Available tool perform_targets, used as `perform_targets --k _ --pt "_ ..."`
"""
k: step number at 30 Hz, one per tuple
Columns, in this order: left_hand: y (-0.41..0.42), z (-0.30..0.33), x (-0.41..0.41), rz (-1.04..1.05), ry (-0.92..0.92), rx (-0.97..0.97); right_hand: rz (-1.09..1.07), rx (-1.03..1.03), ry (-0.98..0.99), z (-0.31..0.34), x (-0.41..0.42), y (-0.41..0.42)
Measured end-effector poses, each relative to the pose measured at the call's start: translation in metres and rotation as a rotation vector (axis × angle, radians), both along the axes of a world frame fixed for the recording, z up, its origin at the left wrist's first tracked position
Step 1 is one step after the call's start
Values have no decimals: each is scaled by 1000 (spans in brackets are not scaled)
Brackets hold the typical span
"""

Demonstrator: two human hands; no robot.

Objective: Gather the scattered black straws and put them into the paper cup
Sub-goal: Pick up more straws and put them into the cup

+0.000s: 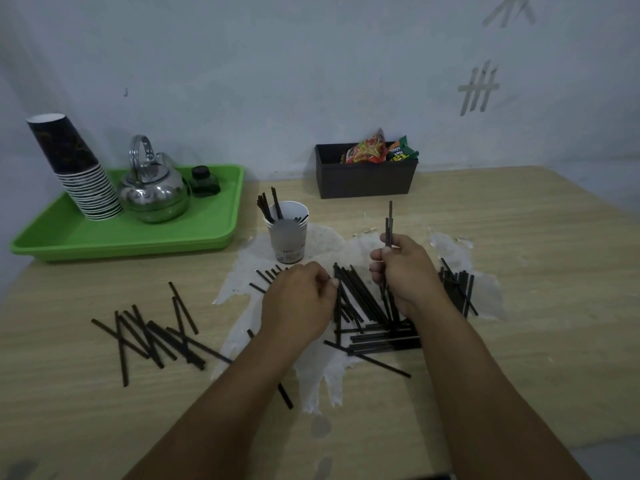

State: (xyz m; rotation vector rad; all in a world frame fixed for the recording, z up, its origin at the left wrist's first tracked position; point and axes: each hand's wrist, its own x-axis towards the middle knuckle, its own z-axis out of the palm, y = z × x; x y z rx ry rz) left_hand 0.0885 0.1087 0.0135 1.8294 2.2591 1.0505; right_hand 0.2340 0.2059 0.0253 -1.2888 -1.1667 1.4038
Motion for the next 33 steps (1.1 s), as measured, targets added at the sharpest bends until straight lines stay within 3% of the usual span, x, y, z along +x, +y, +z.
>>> perform_targets --k 3,7,14,19,22,28,33 --pt "2 0 9 99 93 -149 -39 -77 118 -1 0 1" --pt "2 3 14 118 171 -199 -100 -150 265 2 0 2" --pt "5 8 19 101 224 -223 -92 -170 286 -1 0 0" --pt "5 8 15 79 159 -229 -60 -205 313 1 1 -3" --pt "4 6 10 90 27 -199 -35 -198 328 2 2 -2" --pt "15 12 9 17 -446 -45 162 -155 266 3 1 -7" --pt "18 14 13 -83 -675 -64 275 -123 241 1 -1 -12"
